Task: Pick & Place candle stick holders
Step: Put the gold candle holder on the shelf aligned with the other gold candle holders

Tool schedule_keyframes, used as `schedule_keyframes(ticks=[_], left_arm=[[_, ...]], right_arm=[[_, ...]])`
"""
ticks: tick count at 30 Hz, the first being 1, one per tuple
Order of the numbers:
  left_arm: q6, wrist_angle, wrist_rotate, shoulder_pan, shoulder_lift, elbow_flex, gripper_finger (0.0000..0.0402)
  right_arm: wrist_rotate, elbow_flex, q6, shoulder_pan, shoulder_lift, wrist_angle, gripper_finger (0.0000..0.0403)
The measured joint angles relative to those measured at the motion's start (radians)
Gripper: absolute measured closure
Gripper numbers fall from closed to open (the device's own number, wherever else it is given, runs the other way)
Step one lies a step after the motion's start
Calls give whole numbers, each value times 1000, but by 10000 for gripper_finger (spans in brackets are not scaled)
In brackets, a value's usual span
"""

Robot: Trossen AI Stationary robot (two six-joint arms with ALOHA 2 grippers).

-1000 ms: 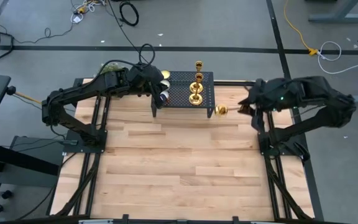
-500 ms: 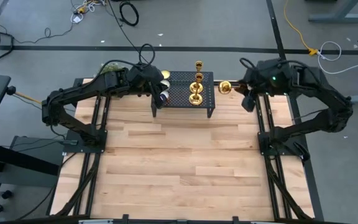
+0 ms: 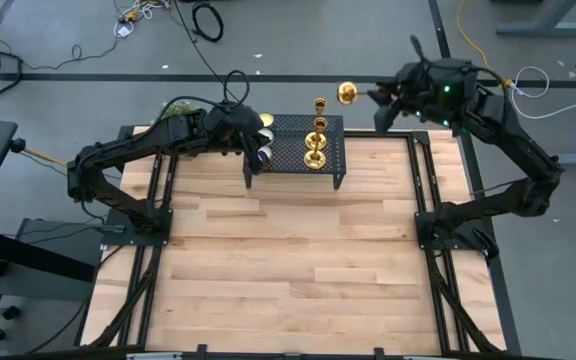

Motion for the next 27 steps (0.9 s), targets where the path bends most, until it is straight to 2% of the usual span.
schedule_keyframes(ticks=[11,14,20,23,27], left_arm=[[1,0,0,0,0,0,374],[1,0,0,0,0,0,374],[1,2,0,0,0,0,374],[2,8,0,0,0,0,374],[2,8,0,0,0,0,374]], right_arm=[[-27,0,23,-122,14,180,283],[-65,0,24,-136,27,190,306],[-106,0,49,-129,42,151,392],[-111,0,85,-108,30,121,394],[-25,0,-27,-86,12,146,399]])
